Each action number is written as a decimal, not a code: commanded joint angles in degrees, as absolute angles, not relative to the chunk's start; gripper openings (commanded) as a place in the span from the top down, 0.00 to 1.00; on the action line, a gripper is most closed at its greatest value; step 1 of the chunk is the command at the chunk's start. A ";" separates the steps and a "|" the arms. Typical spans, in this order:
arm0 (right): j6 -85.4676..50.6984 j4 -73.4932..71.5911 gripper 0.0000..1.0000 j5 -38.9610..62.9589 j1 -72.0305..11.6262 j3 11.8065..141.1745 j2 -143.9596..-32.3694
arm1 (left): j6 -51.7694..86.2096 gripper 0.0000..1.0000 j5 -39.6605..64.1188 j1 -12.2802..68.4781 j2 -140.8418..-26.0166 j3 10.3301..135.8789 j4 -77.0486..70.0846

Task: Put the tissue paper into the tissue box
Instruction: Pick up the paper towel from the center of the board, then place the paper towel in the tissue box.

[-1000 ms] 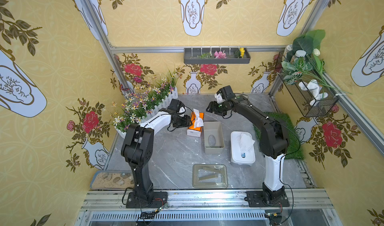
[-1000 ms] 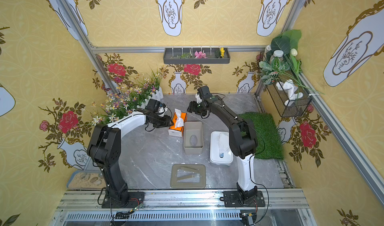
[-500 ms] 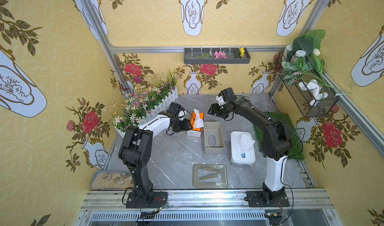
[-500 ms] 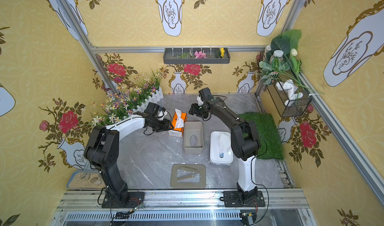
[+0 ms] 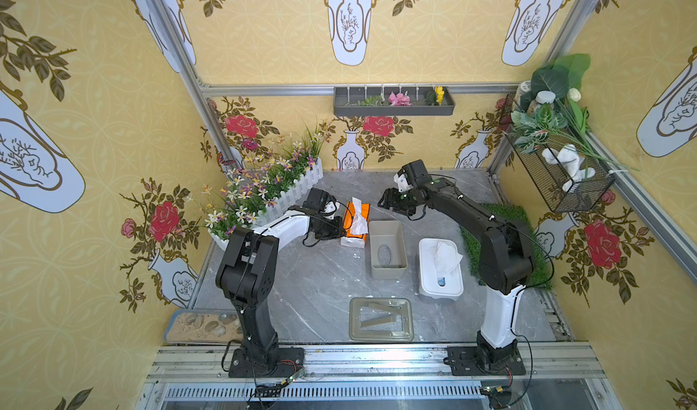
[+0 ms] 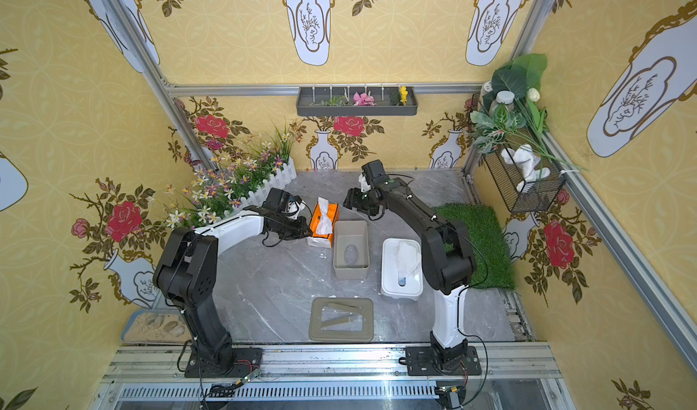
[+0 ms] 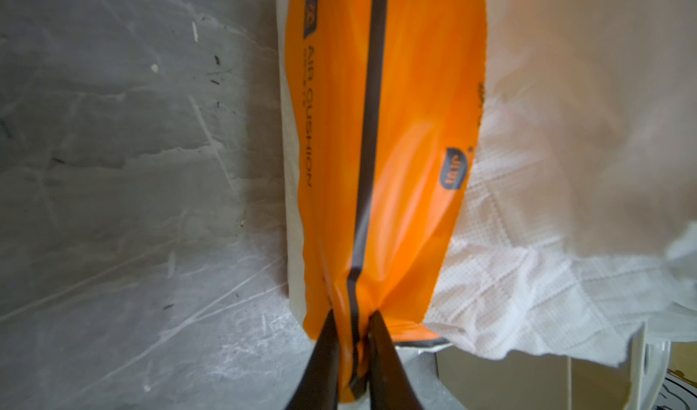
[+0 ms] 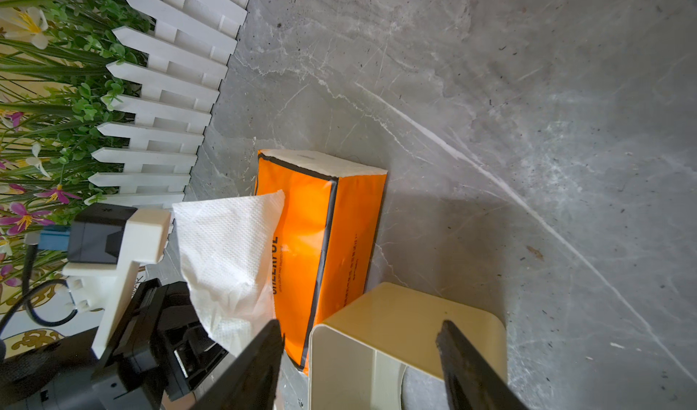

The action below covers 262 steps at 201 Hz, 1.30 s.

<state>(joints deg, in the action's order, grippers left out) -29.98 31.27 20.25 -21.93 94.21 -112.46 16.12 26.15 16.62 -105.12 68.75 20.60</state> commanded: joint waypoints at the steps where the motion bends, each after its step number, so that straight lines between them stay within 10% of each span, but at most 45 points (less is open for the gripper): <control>1: -30.59 28.97 0.33 20.30 -22.10 93.64 -111.47 | 16.80 0.97 24.26 16.20 -103.54 67.43 19.80; 131: -41.72 3.23 0.29 37.05 -19.10 71.53 -102.77 | 31.26 1.00 37.61 10.20 -91.82 61.18 1.87; 228: -81.46 -72.63 0.24 41.75 -13.88 44.38 -107.08 | 51.76 1.00 44.19 12.61 -88.43 60.18 -20.21; 262: -79.79 -69.50 0.23 41.80 -14.79 46.19 -104.57 | 52.03 1.00 42.68 14.76 -87.49 60.38 -20.21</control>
<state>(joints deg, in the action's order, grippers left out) -78.06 -62.59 41.71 -14.11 44.34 -107.15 49.95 42.70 14.20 -88.20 60.38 -15.62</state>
